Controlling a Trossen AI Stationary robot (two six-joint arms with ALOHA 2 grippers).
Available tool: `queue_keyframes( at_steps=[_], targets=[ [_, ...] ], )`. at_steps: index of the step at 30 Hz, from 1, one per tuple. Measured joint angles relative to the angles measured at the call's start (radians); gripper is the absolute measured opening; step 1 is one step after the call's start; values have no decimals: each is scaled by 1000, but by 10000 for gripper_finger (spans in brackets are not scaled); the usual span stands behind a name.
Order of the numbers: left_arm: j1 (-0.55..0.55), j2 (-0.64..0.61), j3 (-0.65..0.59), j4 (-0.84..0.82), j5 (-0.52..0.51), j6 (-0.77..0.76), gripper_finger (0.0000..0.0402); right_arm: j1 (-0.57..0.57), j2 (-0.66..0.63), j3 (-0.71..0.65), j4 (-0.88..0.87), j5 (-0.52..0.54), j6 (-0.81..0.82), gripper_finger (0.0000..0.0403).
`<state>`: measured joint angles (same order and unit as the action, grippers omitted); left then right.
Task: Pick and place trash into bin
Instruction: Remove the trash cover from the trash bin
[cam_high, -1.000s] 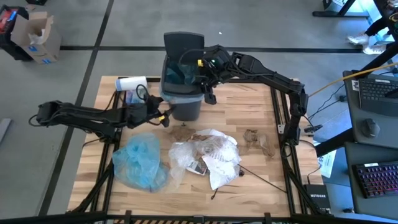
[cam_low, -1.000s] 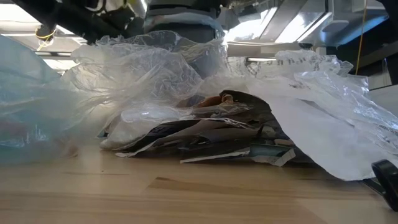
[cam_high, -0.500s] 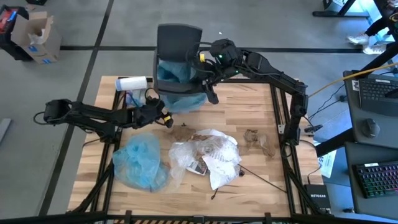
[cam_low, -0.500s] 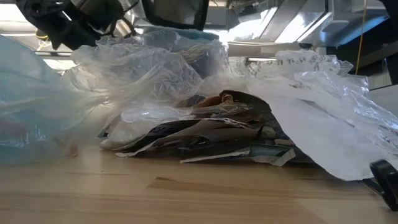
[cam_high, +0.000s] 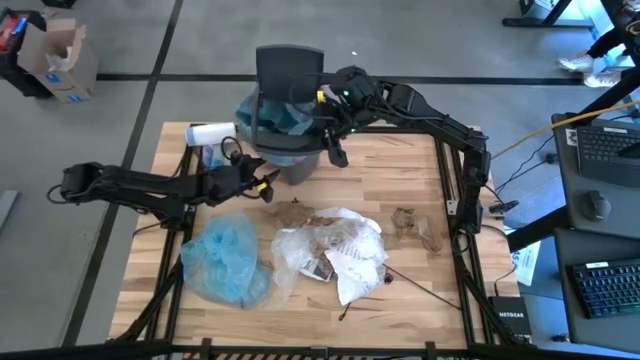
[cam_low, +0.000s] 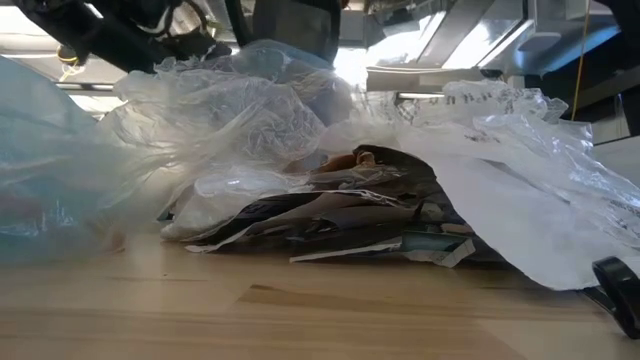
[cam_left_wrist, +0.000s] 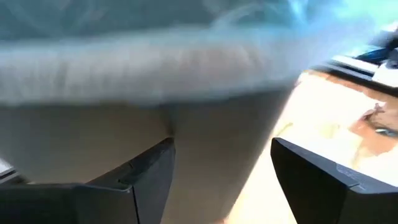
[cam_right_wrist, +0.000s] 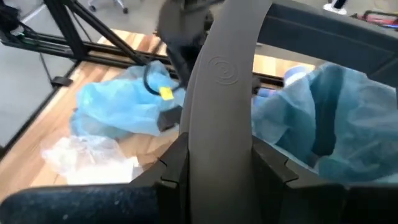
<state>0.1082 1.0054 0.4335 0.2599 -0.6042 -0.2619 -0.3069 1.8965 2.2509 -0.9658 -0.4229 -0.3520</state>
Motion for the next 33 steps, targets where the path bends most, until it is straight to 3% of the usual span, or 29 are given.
queue_keyframes(
  at_steps=[9,18,20,25,33],
  targets=[
    [-63,-133,0,-53,1,-5,253,-16,-105,74,-202,141,-11,107],
    [-90,-216,0,-164,2,-46,253,-36,-173,70,-613,307,181,107],
    [-90,-218,0,-168,1,-45,253,-36,-212,33,-593,329,225,107],
    [-90,-218,0,-170,1,-44,253,-50,-383,-169,-544,390,322,107],
    [-88,-218,0,-164,1,-31,253,-96,-728,-842,-67,459,490,107]
  ],
)
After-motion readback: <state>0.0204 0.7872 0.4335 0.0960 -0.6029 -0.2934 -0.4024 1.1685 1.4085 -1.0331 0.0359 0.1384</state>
